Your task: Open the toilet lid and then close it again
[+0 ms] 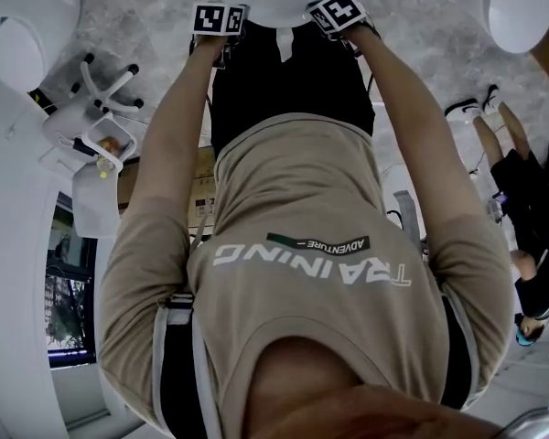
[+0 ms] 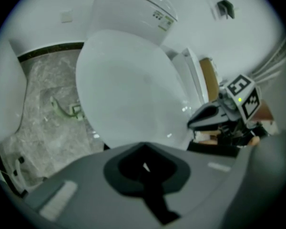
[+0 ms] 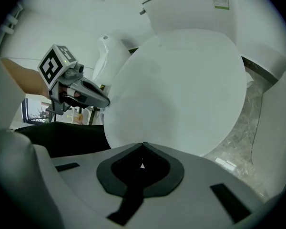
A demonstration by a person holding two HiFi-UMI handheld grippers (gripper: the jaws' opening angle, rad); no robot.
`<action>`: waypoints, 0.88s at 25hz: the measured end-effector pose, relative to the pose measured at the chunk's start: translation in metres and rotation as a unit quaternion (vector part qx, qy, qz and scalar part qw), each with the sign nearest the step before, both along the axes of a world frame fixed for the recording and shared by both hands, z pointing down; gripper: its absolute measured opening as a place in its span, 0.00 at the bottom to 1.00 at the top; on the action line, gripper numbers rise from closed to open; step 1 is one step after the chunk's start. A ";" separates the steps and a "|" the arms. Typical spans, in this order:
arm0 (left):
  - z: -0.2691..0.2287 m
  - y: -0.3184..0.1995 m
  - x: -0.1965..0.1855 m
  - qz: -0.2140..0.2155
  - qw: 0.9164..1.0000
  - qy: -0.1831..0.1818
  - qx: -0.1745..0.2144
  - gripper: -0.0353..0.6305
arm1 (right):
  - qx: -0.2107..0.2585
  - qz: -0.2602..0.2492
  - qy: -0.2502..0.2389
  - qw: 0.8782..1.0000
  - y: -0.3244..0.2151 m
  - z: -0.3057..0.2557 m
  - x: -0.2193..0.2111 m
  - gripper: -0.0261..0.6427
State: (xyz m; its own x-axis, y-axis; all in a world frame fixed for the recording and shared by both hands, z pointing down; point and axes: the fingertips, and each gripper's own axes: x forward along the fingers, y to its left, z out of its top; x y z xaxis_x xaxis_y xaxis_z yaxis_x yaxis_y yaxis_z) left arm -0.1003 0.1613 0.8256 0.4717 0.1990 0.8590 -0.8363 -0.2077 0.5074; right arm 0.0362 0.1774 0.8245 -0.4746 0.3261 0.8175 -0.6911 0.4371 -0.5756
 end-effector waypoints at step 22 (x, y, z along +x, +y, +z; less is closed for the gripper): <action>0.072 0.024 0.000 0.007 1.000 -0.022 -0.010 0.06 | -0.025 -0.011 0.061 0.998 0.022 0.069 0.005 0.06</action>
State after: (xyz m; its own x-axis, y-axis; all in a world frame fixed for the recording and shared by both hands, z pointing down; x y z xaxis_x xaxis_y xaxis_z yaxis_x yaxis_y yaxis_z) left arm -0.1002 0.1856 0.8975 0.4299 0.2226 0.8750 -0.8556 -0.2090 0.4735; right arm 0.0407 0.1995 0.8938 -0.3640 0.3772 0.8516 -0.7483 0.4258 -0.5086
